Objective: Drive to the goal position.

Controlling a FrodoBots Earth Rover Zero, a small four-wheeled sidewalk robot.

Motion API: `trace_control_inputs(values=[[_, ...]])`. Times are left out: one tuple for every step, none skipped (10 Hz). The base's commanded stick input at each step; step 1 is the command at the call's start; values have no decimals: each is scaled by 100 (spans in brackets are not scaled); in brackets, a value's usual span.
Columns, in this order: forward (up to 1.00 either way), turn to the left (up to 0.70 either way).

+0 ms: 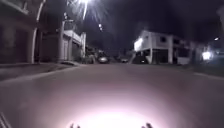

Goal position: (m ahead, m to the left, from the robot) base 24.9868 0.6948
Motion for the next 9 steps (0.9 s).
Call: trace_control_inputs(values=[[100,-39],[100,-14],[100,0],[100,0],[100,0],[100,0],[100,0],[100,0],[100,0]])
